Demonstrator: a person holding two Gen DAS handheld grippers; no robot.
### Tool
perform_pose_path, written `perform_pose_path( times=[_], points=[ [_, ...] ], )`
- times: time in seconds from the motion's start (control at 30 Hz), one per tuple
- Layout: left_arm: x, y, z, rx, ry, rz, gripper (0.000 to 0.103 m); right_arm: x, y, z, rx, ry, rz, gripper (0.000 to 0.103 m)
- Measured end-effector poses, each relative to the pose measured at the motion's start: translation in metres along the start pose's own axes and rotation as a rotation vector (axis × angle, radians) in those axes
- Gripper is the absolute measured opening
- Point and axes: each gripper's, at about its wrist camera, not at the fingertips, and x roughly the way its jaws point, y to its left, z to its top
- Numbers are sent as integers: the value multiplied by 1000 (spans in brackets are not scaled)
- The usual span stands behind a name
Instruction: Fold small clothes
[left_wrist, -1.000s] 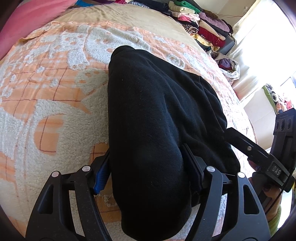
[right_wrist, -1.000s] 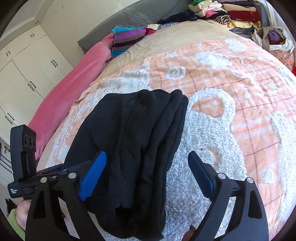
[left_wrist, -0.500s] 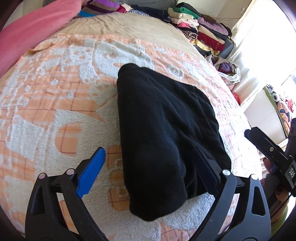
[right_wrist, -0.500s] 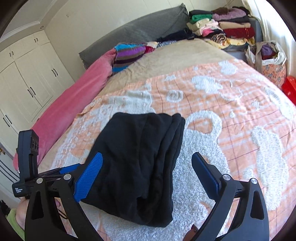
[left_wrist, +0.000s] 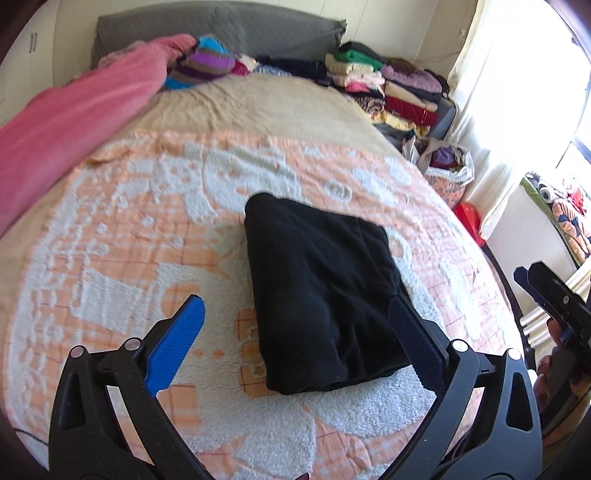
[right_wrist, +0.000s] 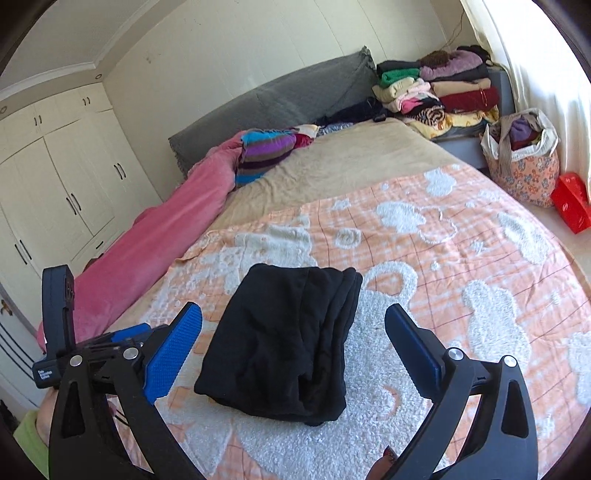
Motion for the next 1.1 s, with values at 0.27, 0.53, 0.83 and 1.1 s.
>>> perform_pose_path(
  times=[0.27,0.53,0.83,1.1],
  points=[
    [-52,-3,-6,32,-79,27,93,-47,18,-7,-52,-26,-40,99],
    [-86,4,-29,43,-73,44,94,-76,32,-26,-78,-8,-54,99],
    [-93,8,-74,26,-16,60,94,-85,40,-64,-84,75,-99,99],
    [-79,2,-99,43,60,73,94,-68,48,-90,-107,155,-125,99]
  ],
)
